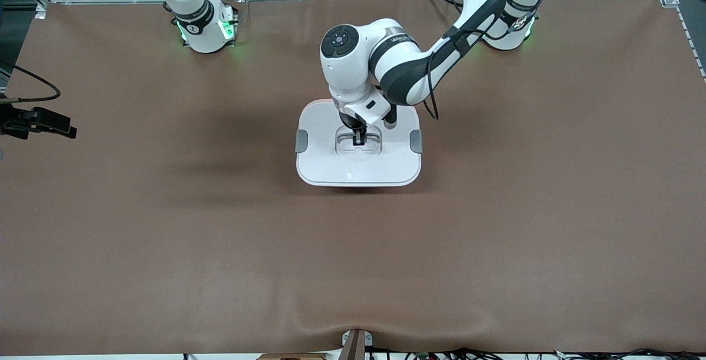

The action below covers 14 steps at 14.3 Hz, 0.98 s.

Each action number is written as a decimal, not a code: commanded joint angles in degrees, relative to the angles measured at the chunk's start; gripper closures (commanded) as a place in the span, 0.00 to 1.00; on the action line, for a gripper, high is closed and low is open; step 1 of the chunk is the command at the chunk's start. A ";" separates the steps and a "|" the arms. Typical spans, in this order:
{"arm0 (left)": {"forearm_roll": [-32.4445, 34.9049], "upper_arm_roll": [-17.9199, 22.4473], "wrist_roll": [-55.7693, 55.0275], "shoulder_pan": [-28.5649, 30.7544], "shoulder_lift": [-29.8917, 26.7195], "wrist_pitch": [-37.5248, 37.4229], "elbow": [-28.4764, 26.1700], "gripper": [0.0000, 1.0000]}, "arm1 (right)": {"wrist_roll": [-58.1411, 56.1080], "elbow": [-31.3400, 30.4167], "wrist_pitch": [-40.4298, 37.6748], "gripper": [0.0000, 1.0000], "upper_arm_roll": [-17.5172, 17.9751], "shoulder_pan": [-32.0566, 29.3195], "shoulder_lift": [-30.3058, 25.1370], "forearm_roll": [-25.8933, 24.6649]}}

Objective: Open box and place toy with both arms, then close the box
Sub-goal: 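Lower the lid onto the box and press it down with the left gripper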

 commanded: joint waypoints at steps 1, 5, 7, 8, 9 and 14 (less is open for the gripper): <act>1.10 0.25 -0.82 -0.68 -0.21 -0.49 1.23 1.00 | -0.43 -4.65 1.35 0.00 0.88 -0.59 -3.76 1.46; 1.36 0.25 -3.37 -1.38 -0.65 -1.19 1.14 1.00 | -1.66 -4.57 1.35 0.00 1.14 -0.16 -3.85 2.17; 1.36 0.25 -4.68 -1.47 -1.01 -1.54 0.97 1.00 | -1.66 -4.57 1.35 0.00 1.23 -0.50 -3.85 2.08; 1.36 0.25 -4.95 -1.64 -1.01 -2.07 0.97 1.00 | -1.58 -4.57 1.43 0.00 1.23 -0.33 -3.85 1.56; 1.36 0.25 -5.48 -1.73 -1.01 -2.68 0.97 1.00 | -1.57 -4.39 1.35 0.00 1.23 -0.07 -3.85 0.94; 1.36 0.16 -5.92 -1.91 -0.83 -3.74 0.27 1.00 | -1.75 -4.39 2.31 0.00 1.23 -0.59 -3.84 0.76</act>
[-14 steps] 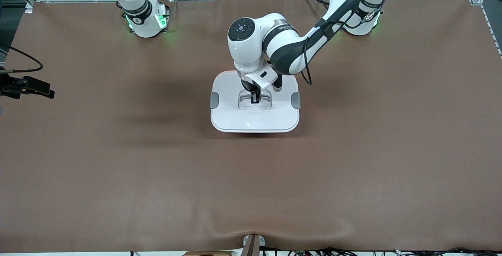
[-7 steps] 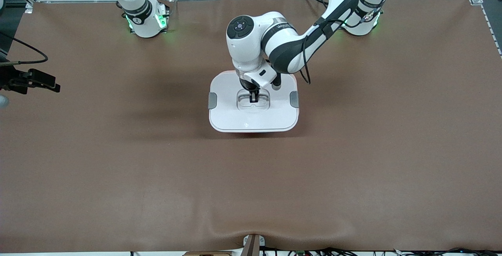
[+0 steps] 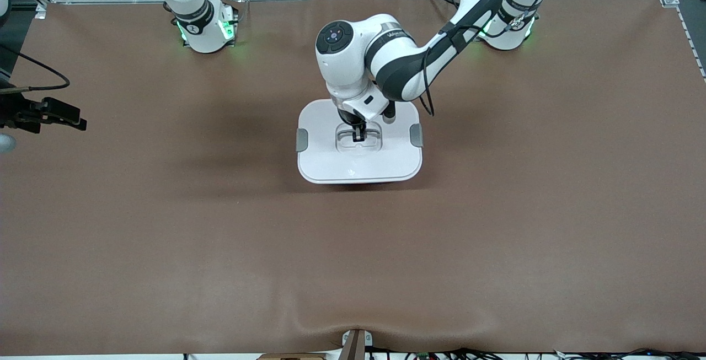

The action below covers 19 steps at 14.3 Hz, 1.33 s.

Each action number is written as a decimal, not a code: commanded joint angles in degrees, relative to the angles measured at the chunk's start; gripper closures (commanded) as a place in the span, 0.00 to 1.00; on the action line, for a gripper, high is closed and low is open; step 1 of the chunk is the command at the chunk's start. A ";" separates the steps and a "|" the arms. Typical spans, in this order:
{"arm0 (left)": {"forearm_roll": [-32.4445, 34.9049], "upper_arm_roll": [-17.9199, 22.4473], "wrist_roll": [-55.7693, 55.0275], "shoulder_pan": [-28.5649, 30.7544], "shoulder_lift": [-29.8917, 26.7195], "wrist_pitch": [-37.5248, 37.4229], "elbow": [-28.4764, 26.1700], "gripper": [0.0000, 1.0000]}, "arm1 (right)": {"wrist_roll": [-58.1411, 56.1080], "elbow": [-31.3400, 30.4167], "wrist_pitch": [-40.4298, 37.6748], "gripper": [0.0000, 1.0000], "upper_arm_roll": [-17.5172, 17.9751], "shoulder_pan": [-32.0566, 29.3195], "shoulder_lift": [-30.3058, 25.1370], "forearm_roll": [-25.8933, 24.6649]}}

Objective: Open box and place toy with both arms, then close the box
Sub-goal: 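Lower the lid onto the box and press it down with the left gripper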

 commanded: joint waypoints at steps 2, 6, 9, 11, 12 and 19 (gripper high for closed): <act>1.25 0.28 -3.26 -1.59 -0.46 -1.08 -0.31 1.00 | -0.98 -1.47 3.92 0.00 0.40 -0.65 -1.81 -0.13; 1.25 0.20 -3.35 -1.60 -0.81 -1.43 -1.98 1.00 | -6.50 -1.82 4.10 0.00 0.40 -0.82 -1.90 0.13; 1.25 0.20 -3.35 -1.60 -0.81 -1.43 -2.33 1.00 | -5.73 -1.73 3.93 0.00 0.40 -0.65 -2.07 0.13; 1.25 0.20 -3.26 -1.42 -0.72 -1.43 -2.24 1.00 | -5.47 -1.82 3.58 0.00 0.40 -0.65 -2.07 0.13; 1.25 0.20 -3.17 -1.16 -0.72 -1.43 -2.15 1.00 | -4.94 -1.90 3.40 0.00 0.40 -0.47 -2.16 0.13; 1.34 0.28 1.05 -0.54 -0.02 -1.34 -1.98 1.00 | -4.23 -3.05 3.58 0.00 0.49 -0.30 -3.04 -0.13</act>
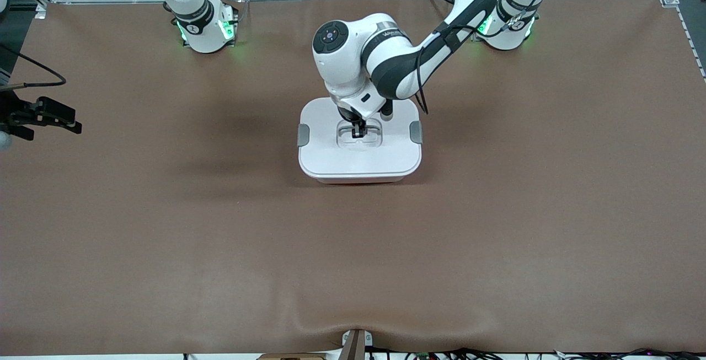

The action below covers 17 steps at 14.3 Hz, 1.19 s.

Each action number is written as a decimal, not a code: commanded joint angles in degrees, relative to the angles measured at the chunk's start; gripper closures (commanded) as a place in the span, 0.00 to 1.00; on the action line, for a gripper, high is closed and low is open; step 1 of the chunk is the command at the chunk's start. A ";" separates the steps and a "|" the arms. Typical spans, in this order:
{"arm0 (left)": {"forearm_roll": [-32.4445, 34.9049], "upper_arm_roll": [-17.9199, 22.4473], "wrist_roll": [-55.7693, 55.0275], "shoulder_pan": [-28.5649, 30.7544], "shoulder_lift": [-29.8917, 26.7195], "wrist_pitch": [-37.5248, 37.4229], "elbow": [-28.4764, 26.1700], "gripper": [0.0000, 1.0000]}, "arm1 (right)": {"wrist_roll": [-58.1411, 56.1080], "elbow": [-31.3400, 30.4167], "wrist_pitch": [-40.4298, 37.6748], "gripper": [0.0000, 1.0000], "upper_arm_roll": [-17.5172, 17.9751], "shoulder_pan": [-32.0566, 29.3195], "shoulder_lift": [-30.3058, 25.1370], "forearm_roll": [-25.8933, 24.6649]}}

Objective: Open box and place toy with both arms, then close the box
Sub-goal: 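Lower the lid onto the box and press it down with the left gripper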

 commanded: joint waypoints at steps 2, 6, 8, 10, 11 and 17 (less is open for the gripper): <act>1.43 0.14 0.71 0.16 0.20 -0.76 -0.73 1.00 | 0.80 -2.18 0.43 0.00 0.51 -0.19 -2.13 -0.13; 1.34 0.14 2.72 0.34 0.47 -0.76 -0.56 0.42 | 0.80 -2.18 0.34 0.00 0.51 -0.18 -2.13 -0.13; 1.34 0.14 4.84 0.42 -0.32 -0.85 -0.12 0.00 | 0.80 -2.18 0.43 0.00 0.51 -0.18 -2.13 -0.13; 0.47 0.14 7.30 0.60 -2.07 -1.02 0.06 0.00 | 0.80 -2.18 0.52 0.00 0.51 -0.10 -2.05 -0.22; 0.38 0.14 7.57 0.60 -2.95 -1.55 0.06 0.00 | 0.80 -2.18 0.52 0.00 0.51 -0.10 -2.05 -0.22; -6.99 -0.21 18.88 5.42 -9.27 -8.75 3.75 0.00 | 0.80 -2.09 0.52 0.00 0.68 -0.18 -2.05 -0.22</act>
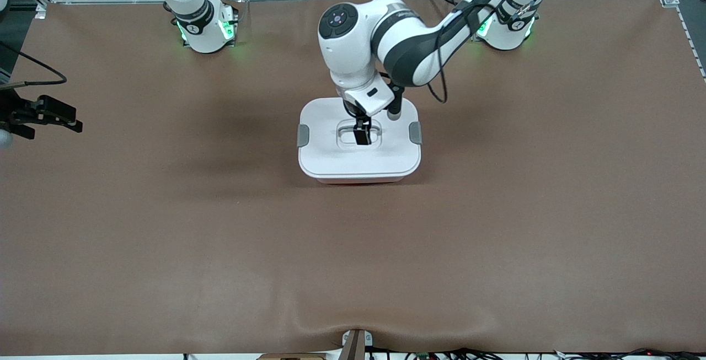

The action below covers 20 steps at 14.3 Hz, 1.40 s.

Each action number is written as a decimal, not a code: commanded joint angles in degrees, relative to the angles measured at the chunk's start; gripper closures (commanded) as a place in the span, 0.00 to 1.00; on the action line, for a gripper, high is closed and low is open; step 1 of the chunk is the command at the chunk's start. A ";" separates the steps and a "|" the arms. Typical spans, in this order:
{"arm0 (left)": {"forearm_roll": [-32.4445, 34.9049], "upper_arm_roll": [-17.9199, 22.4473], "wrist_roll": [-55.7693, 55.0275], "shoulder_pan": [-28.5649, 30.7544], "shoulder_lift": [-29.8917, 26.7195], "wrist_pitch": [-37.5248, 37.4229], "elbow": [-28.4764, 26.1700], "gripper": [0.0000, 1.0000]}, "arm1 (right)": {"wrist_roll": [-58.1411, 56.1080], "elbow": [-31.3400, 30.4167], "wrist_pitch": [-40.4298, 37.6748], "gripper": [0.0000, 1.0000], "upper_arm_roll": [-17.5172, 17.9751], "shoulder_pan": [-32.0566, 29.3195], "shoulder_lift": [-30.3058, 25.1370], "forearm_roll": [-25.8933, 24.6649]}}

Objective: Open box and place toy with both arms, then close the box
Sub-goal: 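Release the lid handle and raise the left gripper away from the box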

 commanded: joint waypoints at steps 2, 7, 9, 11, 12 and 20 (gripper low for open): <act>-7.16 -0.38 11.80 5.89 -6.82 -5.18 0.14 0.00 | 0.79 -1.76 0.50 0.00 0.54 -0.21 -1.77 -0.22; -11.65 -0.38 27.27 14.86 -12.28 -10.11 0.14 0.00 | 0.79 -1.67 0.32 0.00 0.63 -0.29 -1.77 -0.22; -11.66 -0.38 32.29 17.76 -12.64 -11.17 0.14 0.00 | 0.79 -1.67 0.23 0.00 0.63 -0.29 -1.77 -0.22; -11.57 -0.46 36.68 20.66 -12.72 -11.26 0.14 0.00 | 0.79 -1.59 0.23 0.00 0.54 -0.29 -1.77 -0.22; -11.66 -0.38 39.40 22.07 -13.25 -11.35 0.14 0.00 | 0.79 -1.59 0.23 0.00 0.63 -0.29 -1.77 -0.22; -13.06 -0.38 62.87 28.50 -15.01 -12.66 0.93 0.00 | 0.71 -1.50 0.15 0.00 0.54 -0.29 -1.77 -0.22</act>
